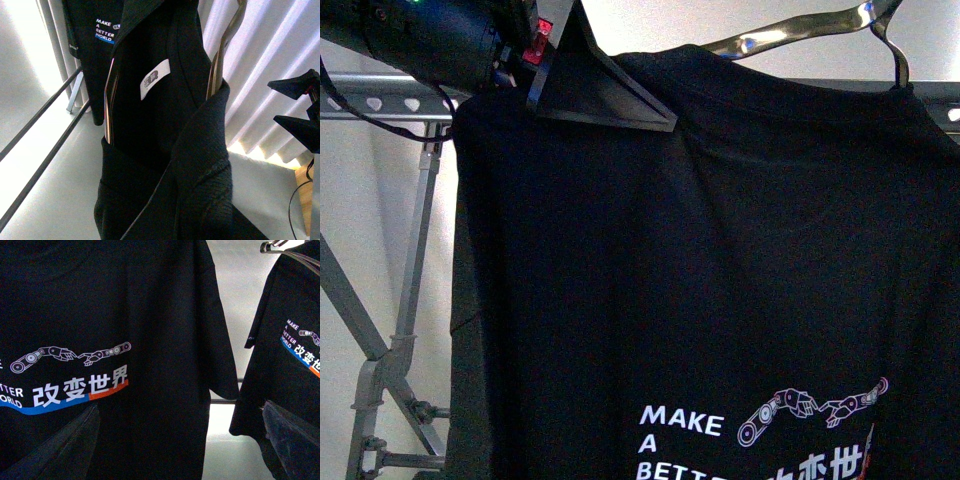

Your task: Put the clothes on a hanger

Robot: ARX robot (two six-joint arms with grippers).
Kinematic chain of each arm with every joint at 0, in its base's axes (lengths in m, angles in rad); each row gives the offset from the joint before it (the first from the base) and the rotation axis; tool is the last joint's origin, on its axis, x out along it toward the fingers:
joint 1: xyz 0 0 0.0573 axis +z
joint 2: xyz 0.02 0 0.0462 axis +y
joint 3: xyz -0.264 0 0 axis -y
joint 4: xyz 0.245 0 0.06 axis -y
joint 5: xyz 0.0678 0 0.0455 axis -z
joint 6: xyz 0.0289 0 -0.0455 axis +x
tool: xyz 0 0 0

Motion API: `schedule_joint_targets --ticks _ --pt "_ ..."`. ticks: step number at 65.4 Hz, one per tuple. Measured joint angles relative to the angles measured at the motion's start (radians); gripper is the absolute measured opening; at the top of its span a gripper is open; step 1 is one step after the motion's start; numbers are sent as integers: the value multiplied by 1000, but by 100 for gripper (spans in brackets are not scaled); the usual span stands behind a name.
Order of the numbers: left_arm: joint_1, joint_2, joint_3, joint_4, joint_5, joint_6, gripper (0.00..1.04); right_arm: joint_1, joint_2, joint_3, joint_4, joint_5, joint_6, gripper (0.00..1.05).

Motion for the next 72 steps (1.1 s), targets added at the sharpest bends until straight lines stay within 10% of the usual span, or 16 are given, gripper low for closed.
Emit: schedule_joint_targets --ticks 11,17,27,42,72 --pt "-3 0 0 0 -2 -3 6 -416 488 232 333 -820 -179 97" --pt "0 0 0 0 -2 -3 6 -470 811 527 293 -1038 -374 97" --pt "4 -2 0 0 -4 -3 6 -413 1124 892 -27 -1097 -805 97" --pt "-1 -2 -1 0 -2 -3 6 -294 1388 1225 -358 -912 -1392 97" --pt "2 -2 -1 0 -3 -3 6 -143 1668 1524 -349 -713 -1452 97"
